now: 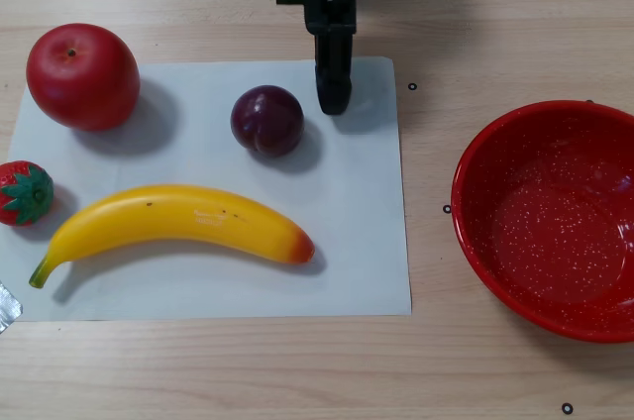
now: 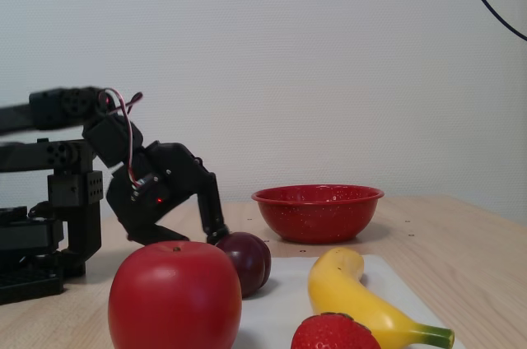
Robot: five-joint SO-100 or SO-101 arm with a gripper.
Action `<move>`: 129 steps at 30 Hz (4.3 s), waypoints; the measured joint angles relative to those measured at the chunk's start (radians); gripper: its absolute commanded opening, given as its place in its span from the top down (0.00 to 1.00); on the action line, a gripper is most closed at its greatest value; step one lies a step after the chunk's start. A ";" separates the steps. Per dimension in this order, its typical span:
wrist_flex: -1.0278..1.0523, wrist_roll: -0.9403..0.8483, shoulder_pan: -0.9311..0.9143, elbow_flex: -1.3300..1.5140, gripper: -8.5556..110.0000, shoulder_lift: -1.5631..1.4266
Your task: Grasp the banana and put it in the red bowl.
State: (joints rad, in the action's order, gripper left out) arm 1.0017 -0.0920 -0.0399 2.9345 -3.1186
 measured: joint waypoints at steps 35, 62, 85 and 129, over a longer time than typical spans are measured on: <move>0.532 0.190 0.207 -1.493 0.93 1.197; 0.560 0.247 0.348 -1.963 0.80 1.738; 0.531 0.310 0.367 -2.095 0.41 1.963; 0.517 0.299 0.344 -2.307 0.74 2.218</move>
State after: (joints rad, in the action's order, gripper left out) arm 1.5186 0.2071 0.3037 0.6274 -0.9004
